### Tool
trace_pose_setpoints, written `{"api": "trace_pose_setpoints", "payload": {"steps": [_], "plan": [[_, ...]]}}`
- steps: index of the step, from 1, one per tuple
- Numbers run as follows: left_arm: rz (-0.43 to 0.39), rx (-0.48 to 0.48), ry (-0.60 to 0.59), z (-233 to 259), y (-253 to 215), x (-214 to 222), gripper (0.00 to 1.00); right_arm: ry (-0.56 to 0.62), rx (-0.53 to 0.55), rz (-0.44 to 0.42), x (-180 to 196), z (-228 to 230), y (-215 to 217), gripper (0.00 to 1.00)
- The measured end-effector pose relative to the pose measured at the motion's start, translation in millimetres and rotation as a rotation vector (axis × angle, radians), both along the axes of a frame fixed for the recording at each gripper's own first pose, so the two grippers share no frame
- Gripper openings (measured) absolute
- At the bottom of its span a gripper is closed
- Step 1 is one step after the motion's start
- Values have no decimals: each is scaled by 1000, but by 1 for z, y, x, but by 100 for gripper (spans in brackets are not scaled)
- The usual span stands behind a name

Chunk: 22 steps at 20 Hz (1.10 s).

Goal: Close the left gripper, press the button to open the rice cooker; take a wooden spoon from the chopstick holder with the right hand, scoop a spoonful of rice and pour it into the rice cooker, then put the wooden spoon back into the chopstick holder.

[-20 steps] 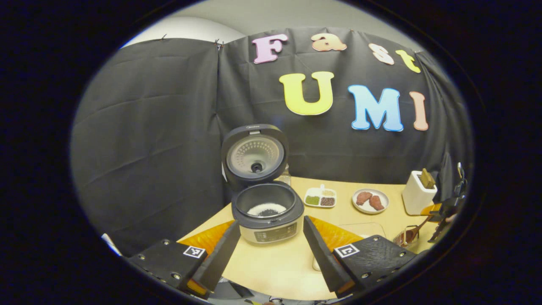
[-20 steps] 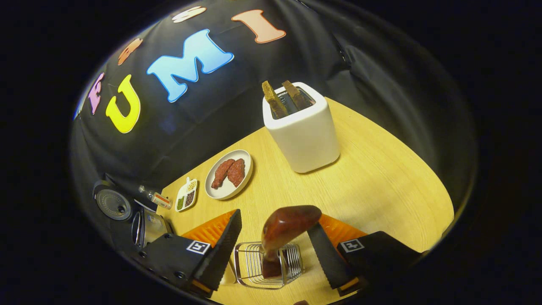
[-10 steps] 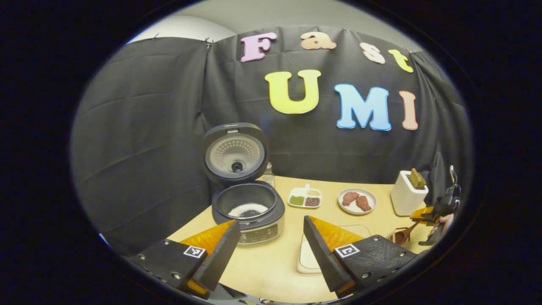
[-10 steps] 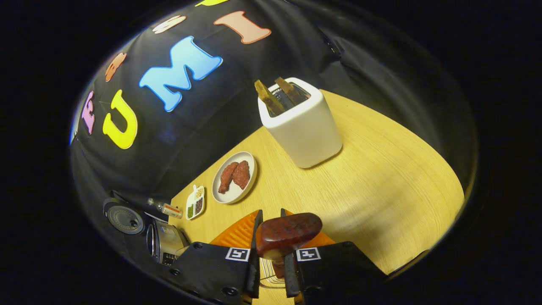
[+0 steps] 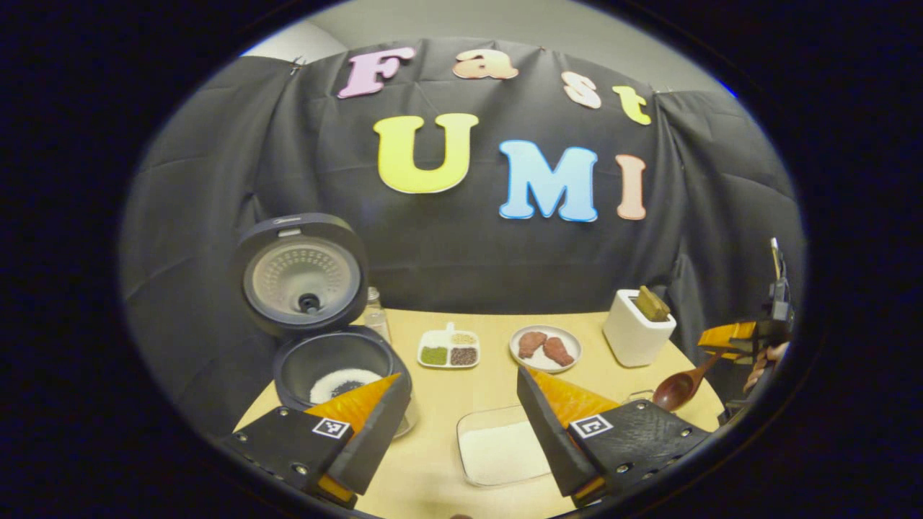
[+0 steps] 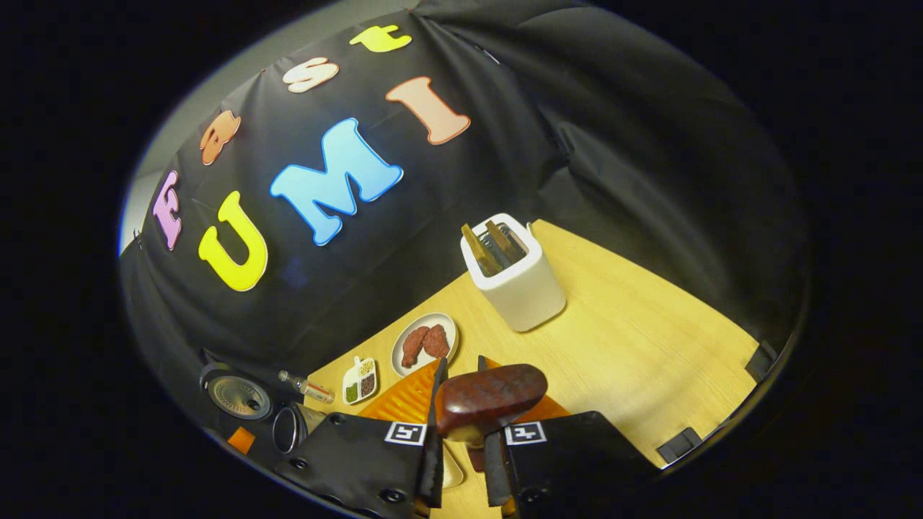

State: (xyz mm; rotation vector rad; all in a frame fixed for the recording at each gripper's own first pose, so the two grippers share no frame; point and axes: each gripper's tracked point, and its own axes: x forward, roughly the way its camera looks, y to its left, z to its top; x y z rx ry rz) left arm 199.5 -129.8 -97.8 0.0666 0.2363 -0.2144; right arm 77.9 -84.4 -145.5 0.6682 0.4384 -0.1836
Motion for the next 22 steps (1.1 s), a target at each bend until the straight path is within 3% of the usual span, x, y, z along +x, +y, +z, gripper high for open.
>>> {"api": "trace_pose_setpoints", "payload": {"steps": [7, 11, 12, 13, 14, 17, 20, 22], "plan": [[-216, 0, -25, 10, -8, 34, 94, -12, -117, -182, -58, 33, -8, 21], [-277, -26, -30, 11, 0, 38, 95, -11, -164, -209, -77, 45, 13, 21], [-284, -30, -30, 10, 3, 38, 95, -11, -168, -204, -79, 47, 21, 25], [-284, -31, -32, 9, 11, 37, 95, -12, -171, -193, -77, 49, 30, 21], [-280, -34, -35, 8, 20, 38, 95, -13, -172, -179, -75, 51, 39, 25], [-245, -51, -41, 6, 55, 34, 93, -27, -178, -130, -61, 61, 65, 25], [-173, -67, -46, 8, 104, 29, 93, -39, -175, -56, -42, 64, 96, 22], [-114, -66, -47, 5, 141, 27, 93, -33, -173, -5, -28, 58, 118, 25]]}}
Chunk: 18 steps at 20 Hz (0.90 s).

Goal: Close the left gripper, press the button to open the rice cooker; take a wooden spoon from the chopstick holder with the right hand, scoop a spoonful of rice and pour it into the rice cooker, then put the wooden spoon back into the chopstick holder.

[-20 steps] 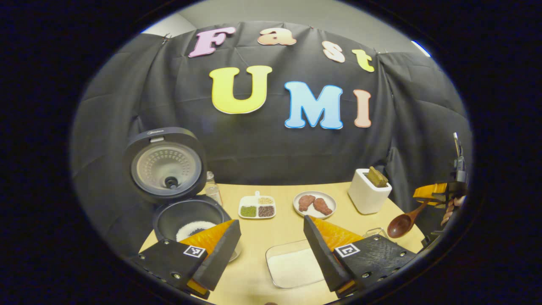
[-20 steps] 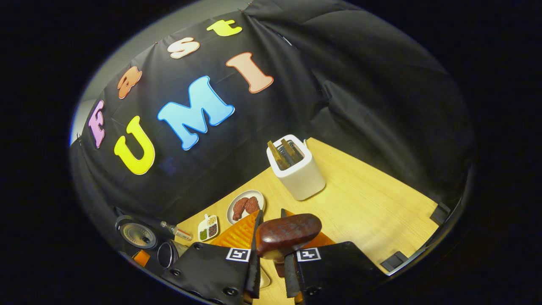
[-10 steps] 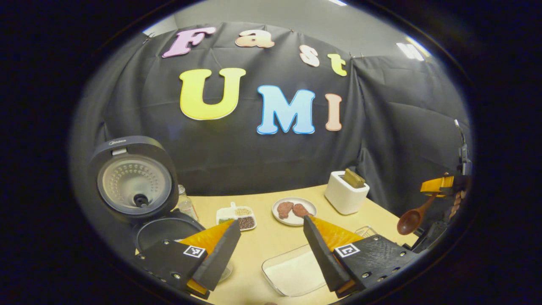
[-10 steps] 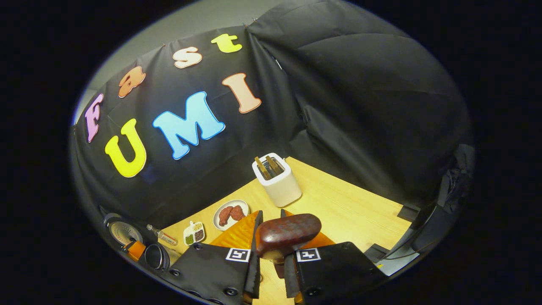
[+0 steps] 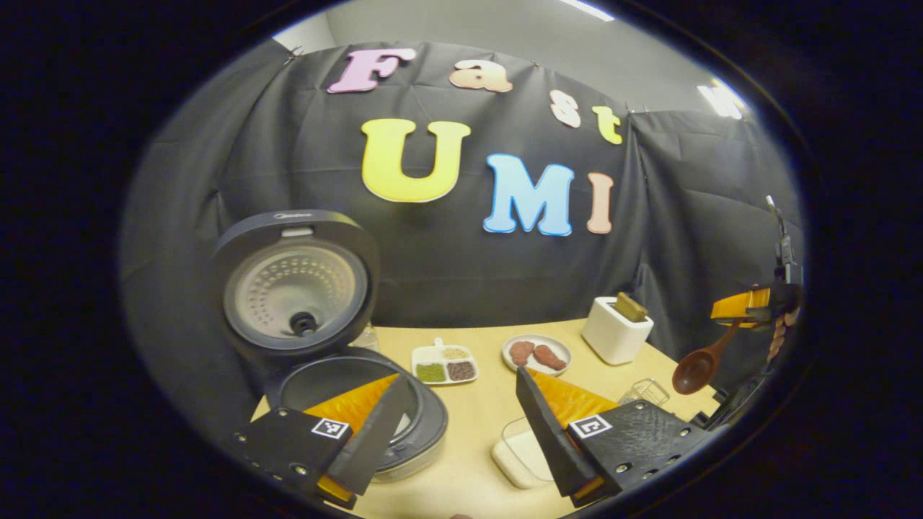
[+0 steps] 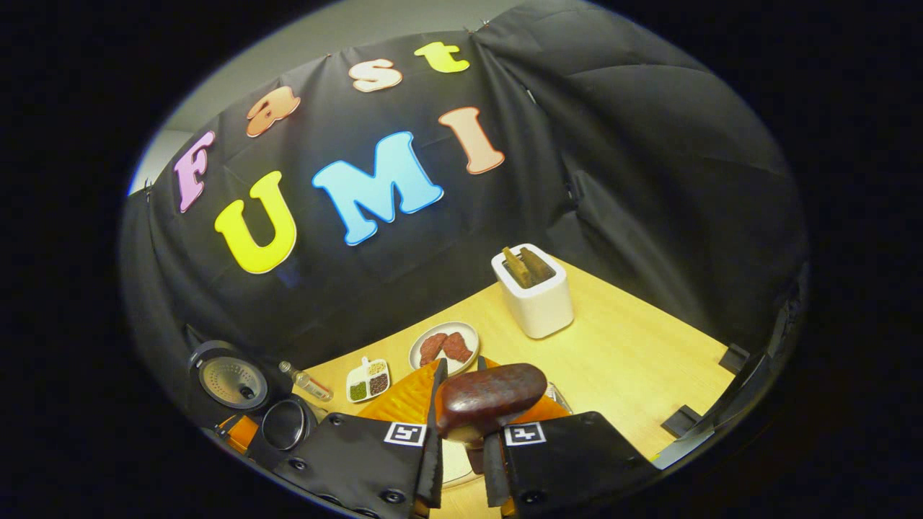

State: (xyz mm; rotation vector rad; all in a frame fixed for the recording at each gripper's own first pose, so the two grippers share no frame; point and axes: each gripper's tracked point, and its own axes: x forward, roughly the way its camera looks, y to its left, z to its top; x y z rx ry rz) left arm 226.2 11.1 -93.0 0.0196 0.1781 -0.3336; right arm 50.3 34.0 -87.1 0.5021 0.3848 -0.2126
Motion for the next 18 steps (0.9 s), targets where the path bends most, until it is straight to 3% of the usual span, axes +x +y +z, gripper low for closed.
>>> {"api": "trace_pose_setpoints", "payload": {"steps": [4, 8, 10, 12, 18], "plan": [[121, -24, 52, -19, 68, -12, 95, 25, 28, 123, 31, -15, 54, 22], [200, -21, 78, -30, 111, -24, 93, 73, -14, 215, 54, -49, 93, 25], [220, -31, 74, -27, 122, -26, 95, 124, -69, 244, 61, -76, 100, 21], [230, -44, 78, -29, 130, -30, 93, 180, -114, 274, 62, -102, 106, 25], [255, -50, 111, -54, 141, -45, 93, 289, -160, 350, 52, -152, 129, 22]]}}
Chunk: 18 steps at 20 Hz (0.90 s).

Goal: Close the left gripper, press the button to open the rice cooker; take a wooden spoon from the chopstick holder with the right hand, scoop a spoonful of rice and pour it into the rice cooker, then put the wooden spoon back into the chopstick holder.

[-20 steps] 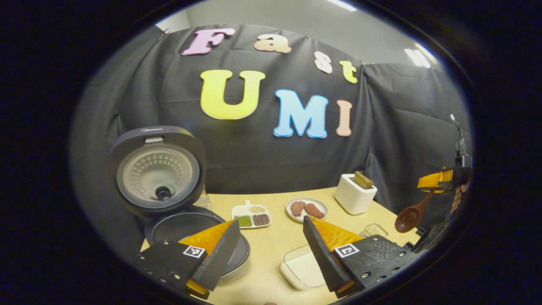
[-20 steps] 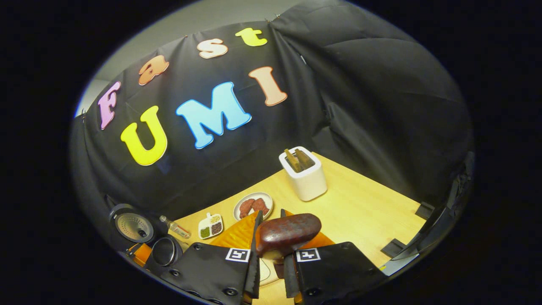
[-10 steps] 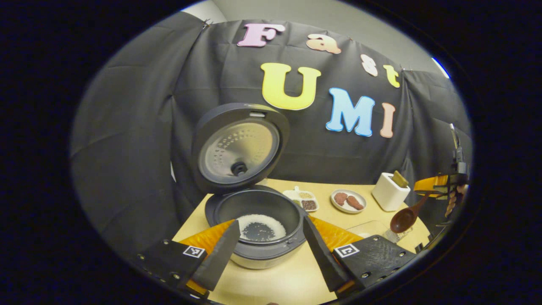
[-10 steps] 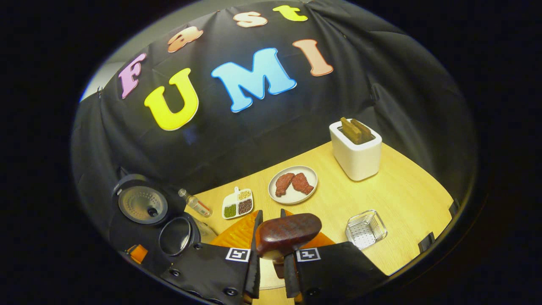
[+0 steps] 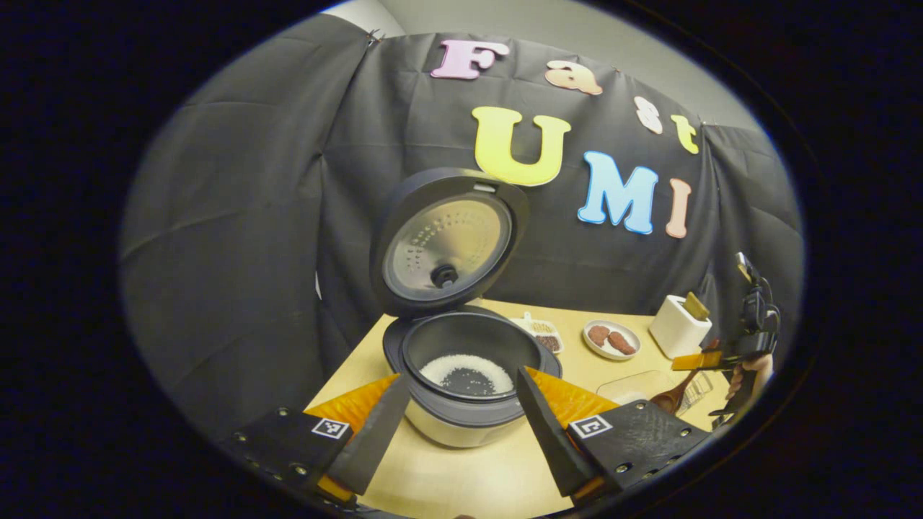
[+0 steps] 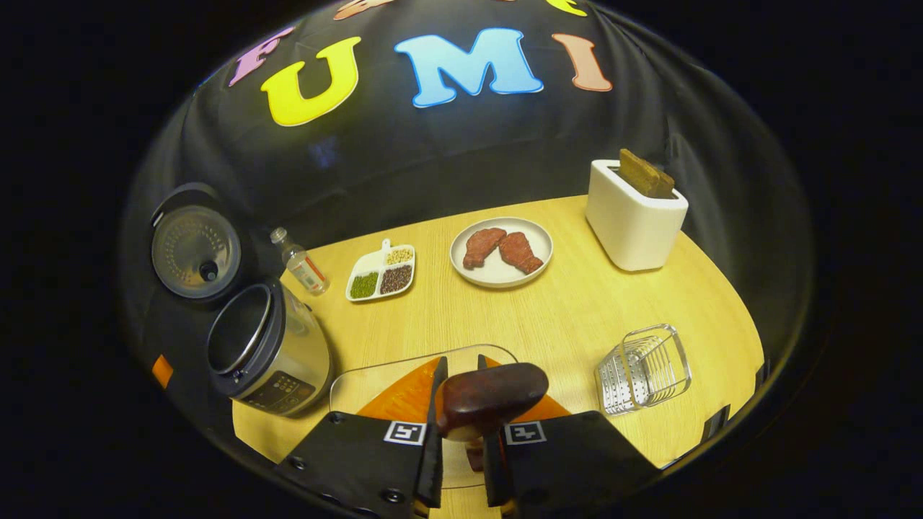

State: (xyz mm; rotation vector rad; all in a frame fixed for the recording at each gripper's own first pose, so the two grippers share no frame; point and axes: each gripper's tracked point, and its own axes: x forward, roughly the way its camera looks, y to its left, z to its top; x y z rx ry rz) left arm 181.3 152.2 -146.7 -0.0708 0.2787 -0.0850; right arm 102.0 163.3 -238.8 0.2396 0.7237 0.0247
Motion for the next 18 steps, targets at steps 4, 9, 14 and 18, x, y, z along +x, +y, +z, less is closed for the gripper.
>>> {"api": "trace_pose_setpoints", "payload": {"steps": [4, 9, 14, 18], "plan": [[23, -17, 35, -17, 4, -15, 93, 12, 10, 24, -3, -7, 18, 25], [59, -4, 24, -20, 14, -29, 95, 77, 140, 26, -8, -14, 50, 25], [93, -5, 19, -18, 25, -44, 94, 139, 278, 12, -9, -13, 79, 25], [115, 11, 11, -15, 35, -59, 93, 155, 318, -8, -10, -10, 82, 25]]}}
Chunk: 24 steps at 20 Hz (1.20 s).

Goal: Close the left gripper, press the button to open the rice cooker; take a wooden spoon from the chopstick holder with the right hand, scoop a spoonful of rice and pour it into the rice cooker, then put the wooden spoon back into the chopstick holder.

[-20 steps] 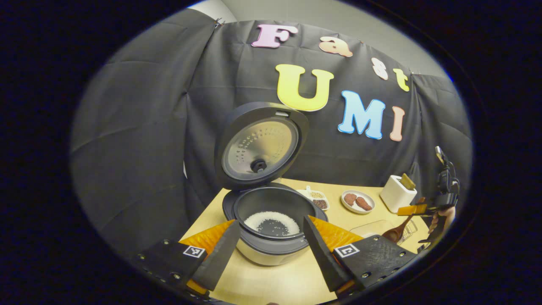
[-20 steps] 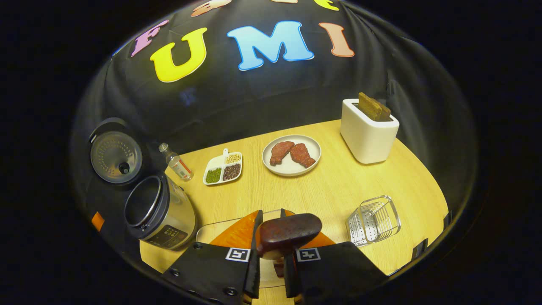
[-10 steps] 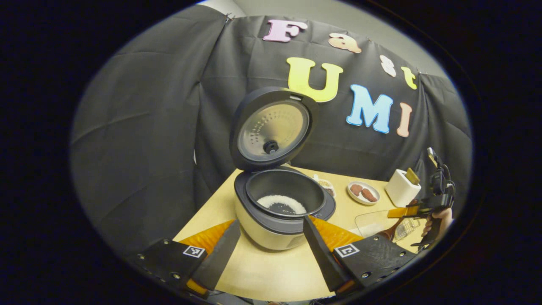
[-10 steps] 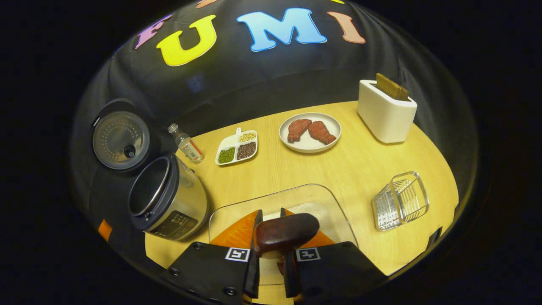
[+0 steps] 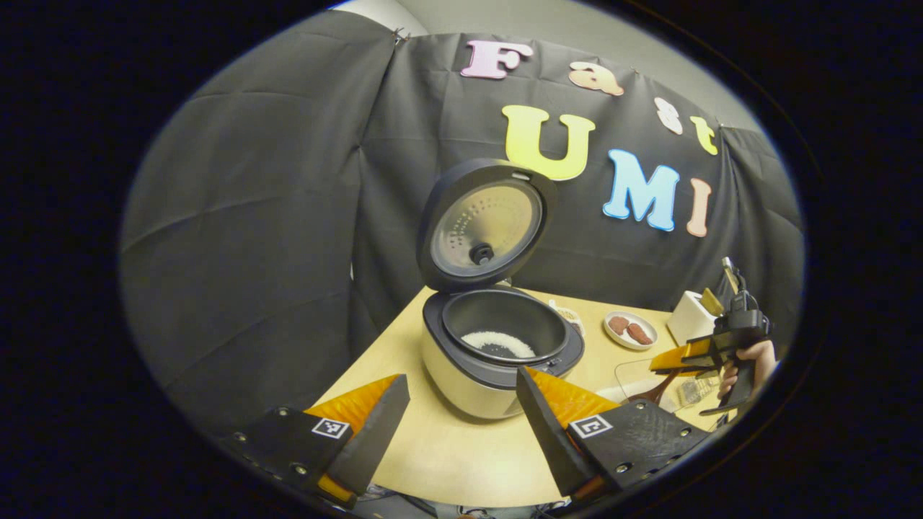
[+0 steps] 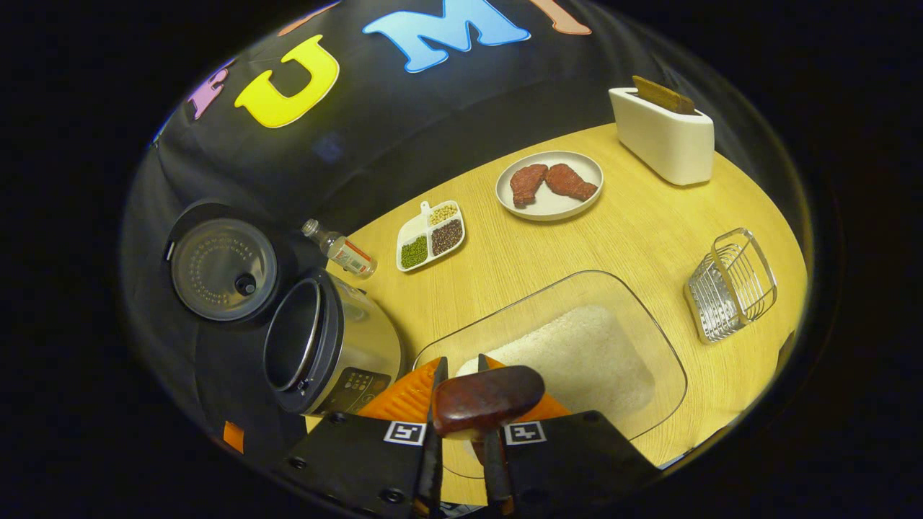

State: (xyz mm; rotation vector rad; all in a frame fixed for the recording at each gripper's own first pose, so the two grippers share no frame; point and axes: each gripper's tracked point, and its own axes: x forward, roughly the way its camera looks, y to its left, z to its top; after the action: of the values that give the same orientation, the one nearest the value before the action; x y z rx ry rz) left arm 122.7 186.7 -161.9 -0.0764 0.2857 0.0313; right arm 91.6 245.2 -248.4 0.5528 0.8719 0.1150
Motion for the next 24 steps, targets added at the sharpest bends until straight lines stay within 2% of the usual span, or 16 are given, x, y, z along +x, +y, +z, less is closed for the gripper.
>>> {"api": "trace_pose_setpoints", "payload": {"steps": [6, 11, 17, 20, 21, 22, 24], "plan": [[15, 14, 9, -5, 3, -13, 94, -23, 92, -61, 5, 17, -11, 25], [0, 29, -21, 7, -6, -6, 94, -32, 108, -158, 5, 20, -54, 25], [-36, 38, -29, 9, -23, 7, 93, -27, 193, -299, 6, 31, -101, 25], [-48, 38, -32, 8, -29, 13, 95, -44, 228, -339, 10, 45, -116, 25], [-49, 39, -33, 9, -29, 15, 95, -48, 247, -351, 13, 51, -120, 22], [-50, 39, -32, 7, -30, 17, 95, -52, 264, -363, 14, 57, -121, 25], [-45, 36, -27, 5, -30, 18, 93, -56, 303, -371, 17, 69, -121, 25]]}}
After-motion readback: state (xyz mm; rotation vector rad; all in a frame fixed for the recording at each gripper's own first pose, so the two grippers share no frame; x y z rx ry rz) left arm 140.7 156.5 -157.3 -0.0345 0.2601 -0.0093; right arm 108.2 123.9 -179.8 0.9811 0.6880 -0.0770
